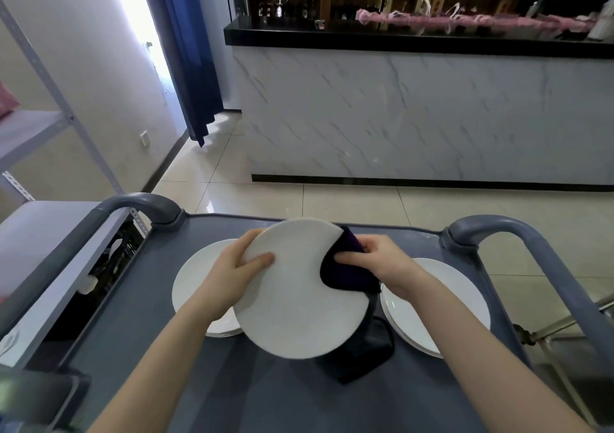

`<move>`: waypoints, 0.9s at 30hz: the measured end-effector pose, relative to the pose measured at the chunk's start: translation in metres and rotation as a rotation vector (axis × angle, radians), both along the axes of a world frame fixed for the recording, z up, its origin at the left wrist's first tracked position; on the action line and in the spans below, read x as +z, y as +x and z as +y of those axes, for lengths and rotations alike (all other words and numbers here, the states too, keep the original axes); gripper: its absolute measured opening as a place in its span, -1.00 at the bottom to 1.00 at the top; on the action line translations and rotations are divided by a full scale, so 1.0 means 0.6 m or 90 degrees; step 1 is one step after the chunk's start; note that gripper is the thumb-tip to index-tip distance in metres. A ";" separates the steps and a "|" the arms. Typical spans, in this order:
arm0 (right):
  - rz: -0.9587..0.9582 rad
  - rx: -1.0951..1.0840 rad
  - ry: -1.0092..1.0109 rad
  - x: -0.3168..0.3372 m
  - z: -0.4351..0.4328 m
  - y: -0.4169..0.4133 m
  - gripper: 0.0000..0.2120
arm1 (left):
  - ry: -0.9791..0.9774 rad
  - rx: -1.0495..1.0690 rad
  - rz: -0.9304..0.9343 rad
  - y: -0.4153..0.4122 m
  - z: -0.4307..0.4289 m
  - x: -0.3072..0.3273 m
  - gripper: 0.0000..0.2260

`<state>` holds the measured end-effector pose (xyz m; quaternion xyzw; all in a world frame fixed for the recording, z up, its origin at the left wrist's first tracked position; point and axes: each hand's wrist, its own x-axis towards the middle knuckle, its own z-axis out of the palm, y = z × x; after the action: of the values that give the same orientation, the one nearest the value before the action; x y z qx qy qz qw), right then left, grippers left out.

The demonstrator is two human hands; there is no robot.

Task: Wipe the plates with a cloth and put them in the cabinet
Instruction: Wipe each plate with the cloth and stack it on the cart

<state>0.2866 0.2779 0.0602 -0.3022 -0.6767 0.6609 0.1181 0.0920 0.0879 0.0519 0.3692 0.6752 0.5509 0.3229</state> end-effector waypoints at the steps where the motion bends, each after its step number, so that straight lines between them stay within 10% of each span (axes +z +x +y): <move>1: 0.018 -0.027 -0.058 -0.017 -0.008 0.010 -0.87 | 0.034 0.047 -0.045 -0.002 -0.002 -0.004 -0.74; 6: 0.128 -0.140 -0.266 -0.074 -0.071 0.021 -0.81 | 0.099 0.151 -0.150 0.005 0.004 -0.019 -0.76; 14: 0.064 -0.329 0.104 -0.046 -0.069 0.030 -0.94 | -0.106 0.173 0.098 0.022 0.009 -0.035 -0.57; 21: 0.033 -0.289 0.691 -0.044 -0.140 0.047 -0.74 | 0.021 0.105 -0.472 0.090 0.058 0.014 -0.24; 27: 0.016 -0.081 0.788 -0.060 -0.175 0.062 -0.47 | 0.009 0.202 -0.620 0.086 0.064 0.004 -0.72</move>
<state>0.3240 0.1729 0.0244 -0.2095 -0.9137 0.1410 0.3184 0.1437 0.1260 0.0540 -0.0354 0.4905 0.7060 0.5096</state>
